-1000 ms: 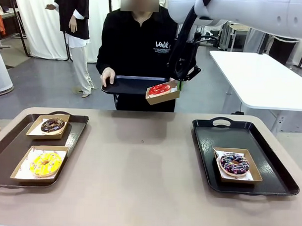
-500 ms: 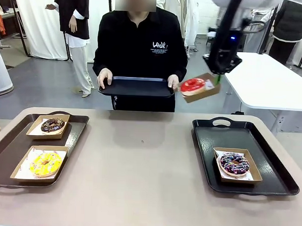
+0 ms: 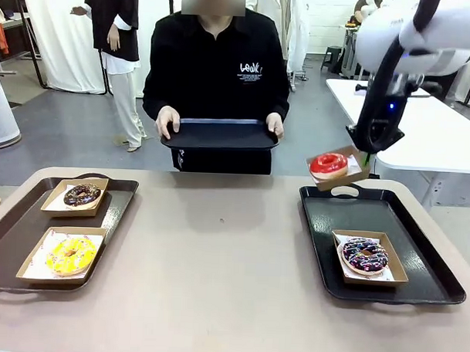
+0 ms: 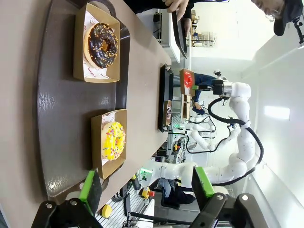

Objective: Individually package the donuts and arrange them on the tray.
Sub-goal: Place the picked Paper togo box on the Handle tray.

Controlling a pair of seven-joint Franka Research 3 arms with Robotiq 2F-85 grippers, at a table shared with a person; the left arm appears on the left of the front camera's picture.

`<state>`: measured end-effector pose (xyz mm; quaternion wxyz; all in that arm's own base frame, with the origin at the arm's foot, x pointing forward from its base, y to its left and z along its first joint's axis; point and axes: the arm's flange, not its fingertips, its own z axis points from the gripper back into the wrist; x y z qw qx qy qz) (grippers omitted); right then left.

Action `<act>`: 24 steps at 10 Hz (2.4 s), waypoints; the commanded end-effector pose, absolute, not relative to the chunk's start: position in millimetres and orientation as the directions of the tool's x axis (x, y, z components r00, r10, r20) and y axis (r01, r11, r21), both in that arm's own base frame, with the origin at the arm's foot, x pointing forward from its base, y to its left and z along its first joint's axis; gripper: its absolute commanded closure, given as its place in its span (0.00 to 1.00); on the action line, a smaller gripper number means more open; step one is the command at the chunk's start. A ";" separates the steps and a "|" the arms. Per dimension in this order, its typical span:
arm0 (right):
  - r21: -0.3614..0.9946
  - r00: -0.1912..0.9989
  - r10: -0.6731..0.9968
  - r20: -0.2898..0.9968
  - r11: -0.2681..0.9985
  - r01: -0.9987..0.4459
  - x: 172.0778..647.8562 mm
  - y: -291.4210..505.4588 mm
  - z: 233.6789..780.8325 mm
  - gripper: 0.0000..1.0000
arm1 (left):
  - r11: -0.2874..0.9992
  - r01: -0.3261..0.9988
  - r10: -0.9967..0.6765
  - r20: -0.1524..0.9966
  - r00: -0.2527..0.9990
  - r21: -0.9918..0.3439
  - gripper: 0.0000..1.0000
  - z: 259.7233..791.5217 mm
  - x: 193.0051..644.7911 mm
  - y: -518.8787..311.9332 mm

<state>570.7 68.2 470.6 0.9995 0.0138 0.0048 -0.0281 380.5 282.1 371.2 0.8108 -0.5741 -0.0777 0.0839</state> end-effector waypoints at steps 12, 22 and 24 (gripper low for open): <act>0.046 0.998 -0.063 -0.027 0.997 0.064 576.1 69.1 426.6 0.99 | 0.331 -0.042 0.223 0.035 0.974 -0.943 0.00 374.5 377.7 280.9; 0.082 0.999 -0.001 -0.036 0.997 0.004 571.9 33.1 357.0 0.99 | 0.331 -0.042 0.223 0.035 0.974 -0.943 0.00 374.5 377.7 280.9; 0.074 1.000 -0.005 -0.021 0.997 0.006 571.5 34.3 354.2 0.99 | 0.331 -0.042 0.223 0.035 0.974 -0.943 0.00 374.5 377.7 280.9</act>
